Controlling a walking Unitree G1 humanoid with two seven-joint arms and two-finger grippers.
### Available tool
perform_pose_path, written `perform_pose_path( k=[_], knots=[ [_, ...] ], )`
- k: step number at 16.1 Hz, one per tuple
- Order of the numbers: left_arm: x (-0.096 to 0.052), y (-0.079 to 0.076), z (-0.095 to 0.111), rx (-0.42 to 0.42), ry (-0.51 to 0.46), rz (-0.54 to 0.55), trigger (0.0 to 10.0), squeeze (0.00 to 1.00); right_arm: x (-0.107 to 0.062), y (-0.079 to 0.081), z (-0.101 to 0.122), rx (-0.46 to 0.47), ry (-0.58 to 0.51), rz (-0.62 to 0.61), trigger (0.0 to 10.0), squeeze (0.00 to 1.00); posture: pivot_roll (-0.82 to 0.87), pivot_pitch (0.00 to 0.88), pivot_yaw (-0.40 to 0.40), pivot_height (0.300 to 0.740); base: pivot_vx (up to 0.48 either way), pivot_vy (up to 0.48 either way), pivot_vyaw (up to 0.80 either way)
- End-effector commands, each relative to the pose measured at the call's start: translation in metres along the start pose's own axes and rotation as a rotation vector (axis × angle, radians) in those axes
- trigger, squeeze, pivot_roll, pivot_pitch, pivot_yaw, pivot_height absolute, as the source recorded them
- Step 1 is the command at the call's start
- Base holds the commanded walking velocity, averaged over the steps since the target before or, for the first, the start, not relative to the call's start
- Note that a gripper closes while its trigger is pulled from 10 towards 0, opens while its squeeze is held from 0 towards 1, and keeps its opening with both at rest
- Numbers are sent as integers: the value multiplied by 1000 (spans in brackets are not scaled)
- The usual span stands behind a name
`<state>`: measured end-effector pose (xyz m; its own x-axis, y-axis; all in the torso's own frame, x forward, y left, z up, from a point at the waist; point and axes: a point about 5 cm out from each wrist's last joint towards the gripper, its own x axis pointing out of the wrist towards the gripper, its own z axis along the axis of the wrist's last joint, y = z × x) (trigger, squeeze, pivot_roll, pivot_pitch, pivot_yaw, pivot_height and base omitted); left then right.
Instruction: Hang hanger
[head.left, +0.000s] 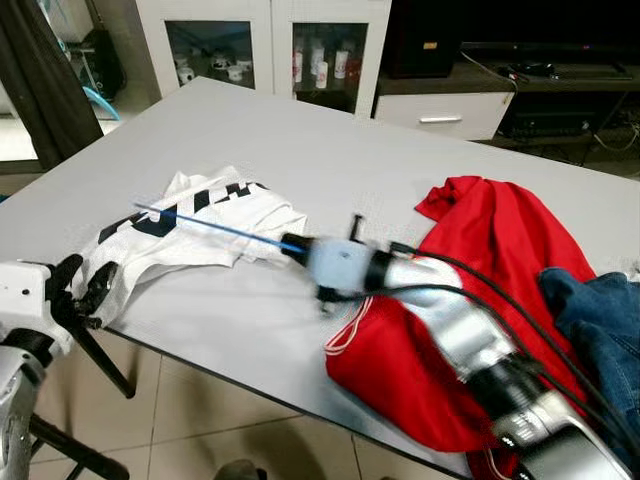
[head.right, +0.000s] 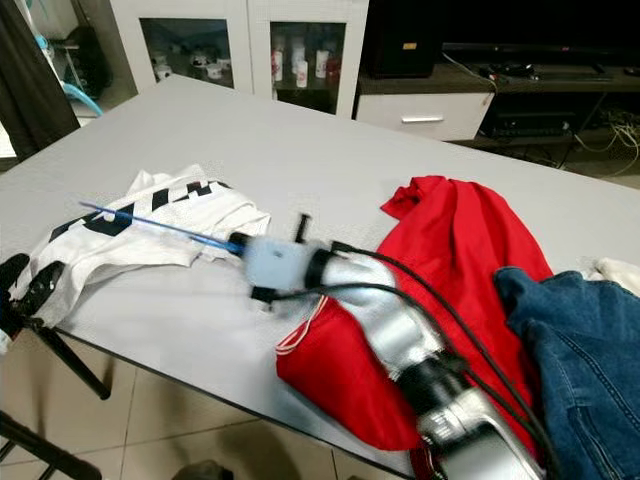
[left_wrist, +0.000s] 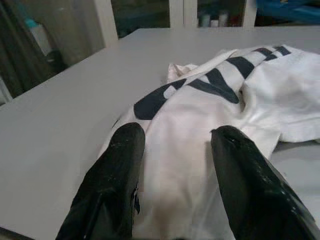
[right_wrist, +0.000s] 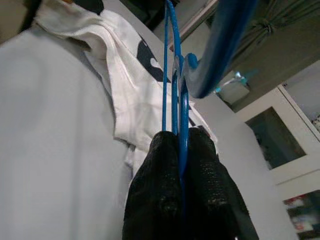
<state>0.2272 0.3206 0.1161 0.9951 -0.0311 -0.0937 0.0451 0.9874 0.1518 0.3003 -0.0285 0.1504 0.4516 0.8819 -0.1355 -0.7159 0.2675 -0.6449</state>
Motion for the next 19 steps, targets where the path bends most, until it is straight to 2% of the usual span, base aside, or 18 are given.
perform_pose_path(
  k=[1, 2, 3, 4, 5, 8, 9, 10, 12, 14, 15, 16, 19],
  knots=[
    [0, 0, -1, -2, -2, 0, 10000, 0, 9, 6, -1, -18, 32, 18, 10000, 0, 92, 0, -6, 740, 0, 0, 0],
    [0, 0, -1, -3, -3, -2, 10000, 0, 12, 8, 0, -25, 39, 23, 10000, 0, 92, 0, -6, 740, 0, 0, 0],
    [-1, -2, -4, 37, 15, -23, 10000, 0, 28, 16, -1, -41, 78, 31, 10000, 0, 99, 0, -10, 740, 0, 0, 0],
    [-2, -4, -6, 52, 28, -43, 10000, 0, 32, 18, -1, -44, 90, 25, 10000, 0, 103, 0, -12, 740, 0, 0, 0],
    [-4, -14, -11, 87, 74, -117, 10000, 0, 38, 17, -2, -44, 121, -1, 10000, 0, 110, 0, -15, 740, 0, 0, 0],
    [-6, -24, -14, 79, 79, -186, 10000, 0, 37, 7, -6, -41, 150, -52, 10000, 0, 114, 0, -18, 740, 0, 0, 0],
    [-8, -23, -14, 116, 63, -198, 10000, 0, 33, 1, -10, -35, 163, -80, 10000, 0, 112, 0, -17, 740, 0, 0, 0],
    [-8, -23, -14, 130, 63, -197, 10000, 0, 32, 0, -11, -34, 165, -84, 10000, 0, 112, 0, -17, 740, 0, 0, 0],
    [-5, -16, -15, 207, 65, -152, 10000, 0, 28, -1, -14, -24, 174, -102, 10000, 0, 105, 0, -12, 740, 0, 0, 0],
    [-5, -14, -19, 229, 95, -159, 10000, 0, 26, -2, -13, -16, 173, -110, 10000, 0, 99, 0, -7, 740, 0, 0, 0],
    [-6, -16, -26, 257, 152, -198, 10000, 0, 24, -3, -13, -13, 170, -116, 10000, 0, 96, 0, -3, 740, 0, 0, 0],
    [-6, -16, -28, 264, 167, -204, 10000, 0, 23, -4, -12, -12, 167, -120, 10000, 0, 92, 0, 0, 740, 0, 0, 0],
    [-1, -11, -32, 268, 183, -161, 10000, 0, 21, -6, -10, -8, 152, -132, 10000, 0, 91, 0, 3, 740, 0, 0, 0]
  ],
)
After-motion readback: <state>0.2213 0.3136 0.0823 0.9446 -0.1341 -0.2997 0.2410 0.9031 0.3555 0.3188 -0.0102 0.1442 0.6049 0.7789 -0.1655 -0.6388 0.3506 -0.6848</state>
